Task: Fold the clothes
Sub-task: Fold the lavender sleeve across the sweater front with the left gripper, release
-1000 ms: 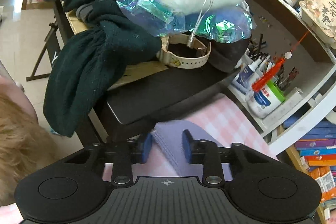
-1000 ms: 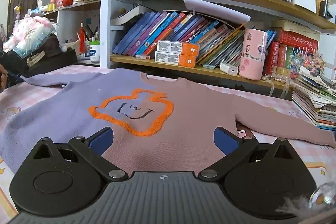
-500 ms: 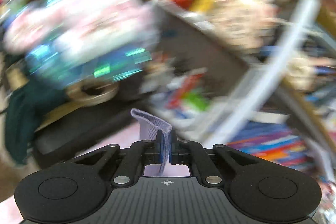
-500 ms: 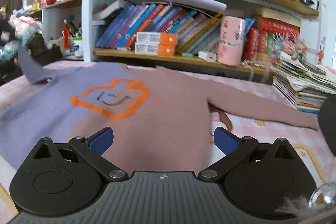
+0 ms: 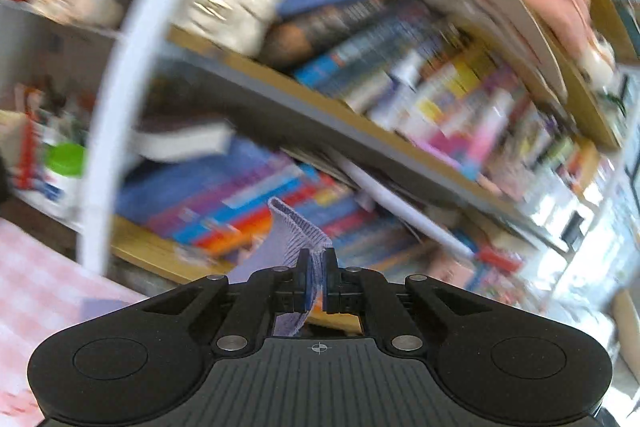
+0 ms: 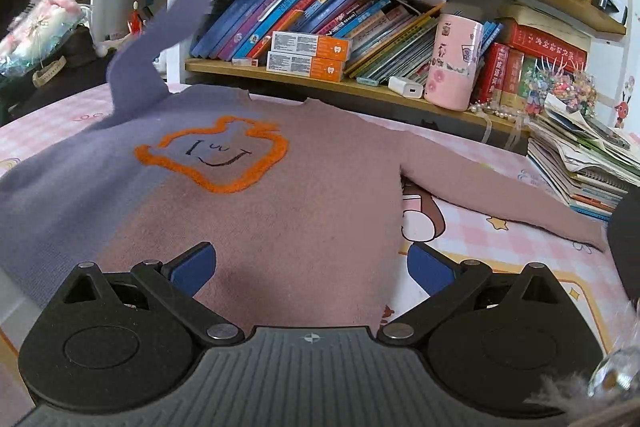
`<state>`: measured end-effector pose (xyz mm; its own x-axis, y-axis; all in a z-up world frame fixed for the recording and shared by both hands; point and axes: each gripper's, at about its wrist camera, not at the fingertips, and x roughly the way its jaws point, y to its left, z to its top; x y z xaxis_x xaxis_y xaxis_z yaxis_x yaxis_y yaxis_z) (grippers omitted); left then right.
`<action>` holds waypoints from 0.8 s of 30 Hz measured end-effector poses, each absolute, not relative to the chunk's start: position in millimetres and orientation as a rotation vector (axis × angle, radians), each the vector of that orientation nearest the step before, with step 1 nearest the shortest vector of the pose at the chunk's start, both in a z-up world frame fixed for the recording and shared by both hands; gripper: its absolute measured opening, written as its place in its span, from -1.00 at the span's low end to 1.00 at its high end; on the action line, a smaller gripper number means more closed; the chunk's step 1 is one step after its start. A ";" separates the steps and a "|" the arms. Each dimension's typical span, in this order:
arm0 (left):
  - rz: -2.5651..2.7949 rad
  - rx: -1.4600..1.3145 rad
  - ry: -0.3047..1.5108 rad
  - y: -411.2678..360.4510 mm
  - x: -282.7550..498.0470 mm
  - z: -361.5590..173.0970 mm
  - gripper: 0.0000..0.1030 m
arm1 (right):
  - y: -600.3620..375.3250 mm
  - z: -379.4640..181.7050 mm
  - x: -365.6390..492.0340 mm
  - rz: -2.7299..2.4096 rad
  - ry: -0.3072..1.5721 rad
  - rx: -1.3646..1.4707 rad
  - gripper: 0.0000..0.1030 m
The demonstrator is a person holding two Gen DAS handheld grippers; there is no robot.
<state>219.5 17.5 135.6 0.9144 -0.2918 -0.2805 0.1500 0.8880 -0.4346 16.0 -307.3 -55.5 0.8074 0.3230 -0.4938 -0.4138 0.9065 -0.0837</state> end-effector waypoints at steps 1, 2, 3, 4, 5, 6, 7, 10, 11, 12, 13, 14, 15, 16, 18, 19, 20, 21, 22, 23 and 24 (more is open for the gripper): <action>-0.252 -0.418 0.364 6.7 224.9 129.3 -0.94 | -307.9 -55.3 16.5 0.398 0.494 -0.187 1.00; -0.267 -0.420 0.380 -3.4 230.1 122.3 -0.94 | -308.6 -55.0 17.0 0.398 0.496 -0.183 1.00; -0.279 -0.426 0.398 -12.9 235.3 114.5 -0.94 | -309.0 -54.8 17.7 0.398 0.499 -0.180 1.00; -0.290 -0.436 0.421 -21.8 240.2 105.5 -0.94 | -309.1 -54.9 18.1 0.397 0.501 -0.179 1.00; -0.298 -0.442 0.442 -30.6 244.6 97.0 -0.94 | -309.1 -54.9 18.5 0.397 0.503 -0.178 1.00; -0.303 -0.440 0.464 -39.8 248.3 88.9 -0.94 | -308.9 -54.7 18.5 0.400 0.506 -0.179 1.00; -0.308 -0.430 0.486 -49.2 251.0 80.4 -0.94 | -308.2 -54.7 18.4 0.403 0.507 -0.181 1.00; -0.315 -0.381 0.550 -75.0 253.4 55.6 -0.91 | -306.1 -54.9 17.7 0.411 0.510 -0.192 1.00; -0.314 -0.367 0.573 -81.8 254.1 48.9 -0.85 | -305.8 -55.1 17.7 0.413 0.511 -0.193 1.00; -0.325 -0.356 0.598 -87.2 254.7 43.8 -0.73 | -305.4 -55.3 17.7 0.416 0.512 -0.195 1.00; -0.343 -0.348 0.622 -91.4 254.5 40.1 -0.56 | -305.1 -55.5 17.7 0.419 0.514 -0.196 1.00; -0.358 -0.332 0.630 -94.6 252.3 38.9 -0.47 | -305.7 -55.5 17.6 0.420 0.513 -0.192 1.00; -0.366 -0.304 0.618 -96.3 247.5 41.2 -0.36 | -306.3 -55.4 18.1 0.422 0.516 -0.188 1.00; -0.374 -0.277 0.607 -98.1 242.7 43.5 -0.33 | -306.9 -55.3 18.7 0.423 0.518 -0.183 1.00; -0.390 -0.225 0.583 -100.4 232.3 48.6 -0.33 | -307.8 -55.5 19.9 0.425 0.524 -0.175 1.00; -0.398 -0.205 0.572 -99.0 225.4 52.2 -0.32 | -308.0 -55.6 20.2 0.426 0.525 -0.172 1.00; -0.406 -0.184 0.561 -97.6 218.6 55.7 -0.31 | -308.3 -55.5 20.1 0.424 0.525 -0.171 1.00; -0.414 -0.169 0.553 -95.0 211.1 58.5 -0.27 | -308.5 -55.4 20.0 0.423 0.524 -0.169 1.00; -0.423 -0.162 0.550 -90.7 202.9 60.3 -0.13 | -308.7 -55.4 20.3 0.421 0.525 -0.169 1.00; -0.426 -0.152 0.548 -85.7 194.1 61.5 -0.06 | -308.8 -55.4 20.6 0.420 0.526 -0.168 1.00; -0.424 -0.136 0.544 -80.0 183.5 62.0 0.00 | -309.0 -55.6 20.9 0.418 0.527 -0.167 1.00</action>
<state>183.5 -80.0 62.0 0.7717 -0.4252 -0.4729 0.3544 0.9050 -0.2354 20.9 -309.0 -55.6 0.7829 0.3430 -0.5191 -0.4276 0.9027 -0.0484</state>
